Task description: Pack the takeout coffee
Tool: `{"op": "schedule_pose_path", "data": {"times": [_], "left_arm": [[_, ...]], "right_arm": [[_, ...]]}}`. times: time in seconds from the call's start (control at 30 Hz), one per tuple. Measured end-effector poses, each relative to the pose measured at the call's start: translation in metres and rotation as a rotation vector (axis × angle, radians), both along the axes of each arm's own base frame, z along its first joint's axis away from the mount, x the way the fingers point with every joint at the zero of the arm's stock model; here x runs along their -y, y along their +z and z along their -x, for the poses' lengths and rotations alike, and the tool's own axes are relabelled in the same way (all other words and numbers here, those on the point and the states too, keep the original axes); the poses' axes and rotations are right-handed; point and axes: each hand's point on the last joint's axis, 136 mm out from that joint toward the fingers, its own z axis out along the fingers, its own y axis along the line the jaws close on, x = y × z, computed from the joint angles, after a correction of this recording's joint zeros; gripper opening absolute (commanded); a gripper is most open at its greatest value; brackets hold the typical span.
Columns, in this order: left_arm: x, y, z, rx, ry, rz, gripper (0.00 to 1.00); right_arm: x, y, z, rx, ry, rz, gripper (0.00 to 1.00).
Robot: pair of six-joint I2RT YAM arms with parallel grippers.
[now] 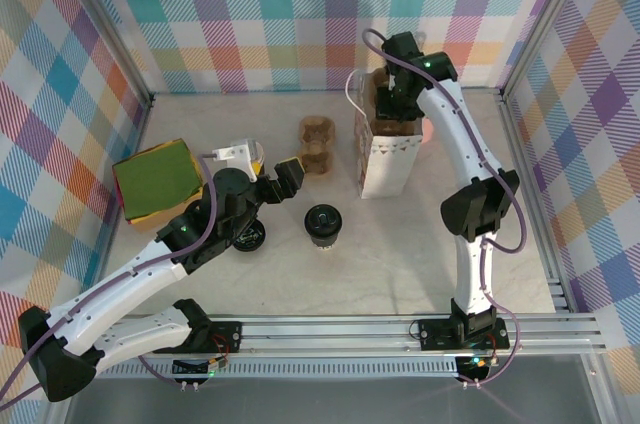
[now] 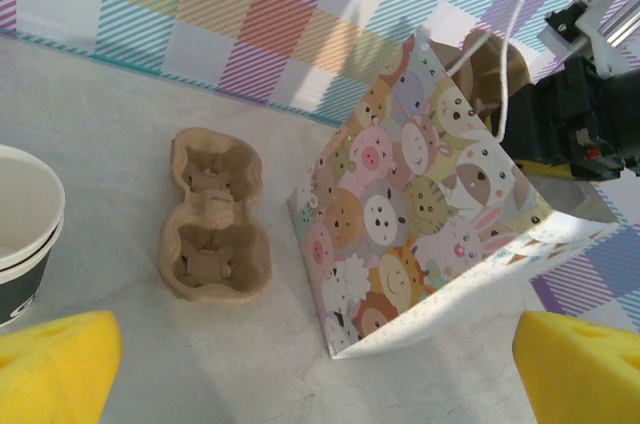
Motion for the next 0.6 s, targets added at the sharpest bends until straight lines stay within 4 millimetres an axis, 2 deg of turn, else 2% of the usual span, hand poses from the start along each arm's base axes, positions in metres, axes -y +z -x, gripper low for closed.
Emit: {"op": "schedule_pose_path", "data": {"times": [0.17, 0.43, 0.6], "left_arm": [[0.002, 0.000, 0.000, 0.001, -0.008, 0.005, 1.00], [0.004, -0.004, 0.000, 0.003, -0.018, 0.014, 1.00], [0.004, -0.015, 0.000, -0.005, -0.017, 0.009, 1.00]], "right_arm": [[0.002, -0.010, 0.018, -0.062, -0.004, -0.008, 0.38], [0.000, 0.005, 0.046, -0.088, 0.008, -0.051, 0.38], [-0.002, -0.007, 0.065, -0.152, 0.008, -0.049, 0.38]]}}
